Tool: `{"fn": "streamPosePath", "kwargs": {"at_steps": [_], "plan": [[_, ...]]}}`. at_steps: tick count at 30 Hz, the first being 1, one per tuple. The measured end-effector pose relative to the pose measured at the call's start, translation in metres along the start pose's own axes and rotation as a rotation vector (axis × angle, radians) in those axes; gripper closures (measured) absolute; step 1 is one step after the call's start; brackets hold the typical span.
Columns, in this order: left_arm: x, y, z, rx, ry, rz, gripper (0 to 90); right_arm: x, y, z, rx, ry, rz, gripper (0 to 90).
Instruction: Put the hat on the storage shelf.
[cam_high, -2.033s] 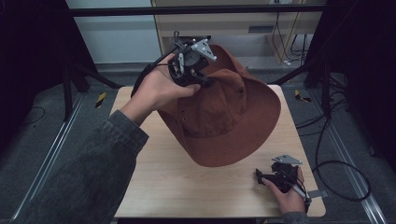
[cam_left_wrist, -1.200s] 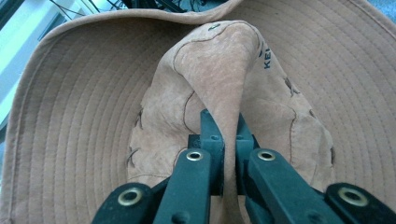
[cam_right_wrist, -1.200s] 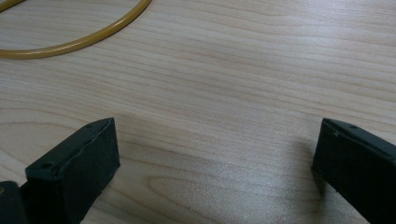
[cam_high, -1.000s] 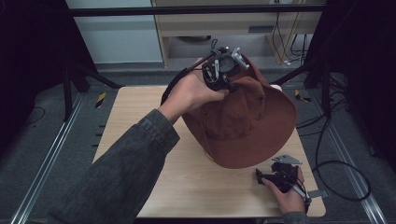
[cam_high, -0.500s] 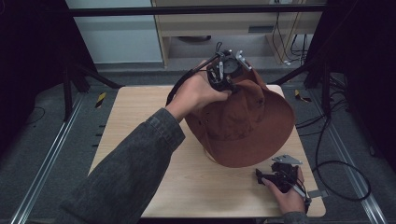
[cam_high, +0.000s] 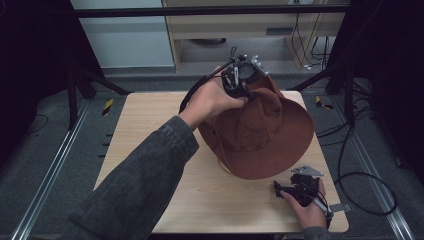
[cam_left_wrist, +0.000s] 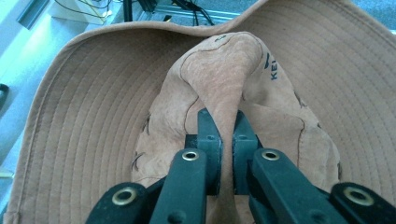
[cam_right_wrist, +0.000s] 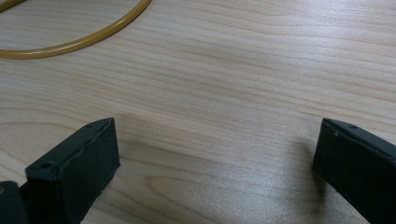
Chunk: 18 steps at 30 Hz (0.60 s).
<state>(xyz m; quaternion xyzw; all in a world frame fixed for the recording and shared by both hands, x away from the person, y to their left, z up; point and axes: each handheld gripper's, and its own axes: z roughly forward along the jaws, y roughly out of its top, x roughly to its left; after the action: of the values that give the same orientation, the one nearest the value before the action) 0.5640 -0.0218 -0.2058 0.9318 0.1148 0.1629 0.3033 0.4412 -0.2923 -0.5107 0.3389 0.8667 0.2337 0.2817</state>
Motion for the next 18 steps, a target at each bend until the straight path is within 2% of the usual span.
{"fn": "streamPosePath", "kwargs": {"at_steps": [4,8,12,18], "plan": [[0.0004,0.0008,0.0056,0.002,0.008,-0.005,84.0,0.0,0.0,0.0,0.0,0.0,0.0,0.5],[0.0013,-0.0002,0.0068,-0.015,0.032,-0.013,76.9,0.0,0.0,0.0,0.0,0.002,0.0,0.5],[-0.0017,0.0002,0.0052,-0.025,0.033,-0.003,72.1,0.0,0.0,0.0,0.0,0.003,0.001,0.5],[-0.0049,0.0004,0.0015,-0.044,0.05,-0.003,58.8,0.0,0.0,0.0,0.0,0.002,0.0,0.5]]}}
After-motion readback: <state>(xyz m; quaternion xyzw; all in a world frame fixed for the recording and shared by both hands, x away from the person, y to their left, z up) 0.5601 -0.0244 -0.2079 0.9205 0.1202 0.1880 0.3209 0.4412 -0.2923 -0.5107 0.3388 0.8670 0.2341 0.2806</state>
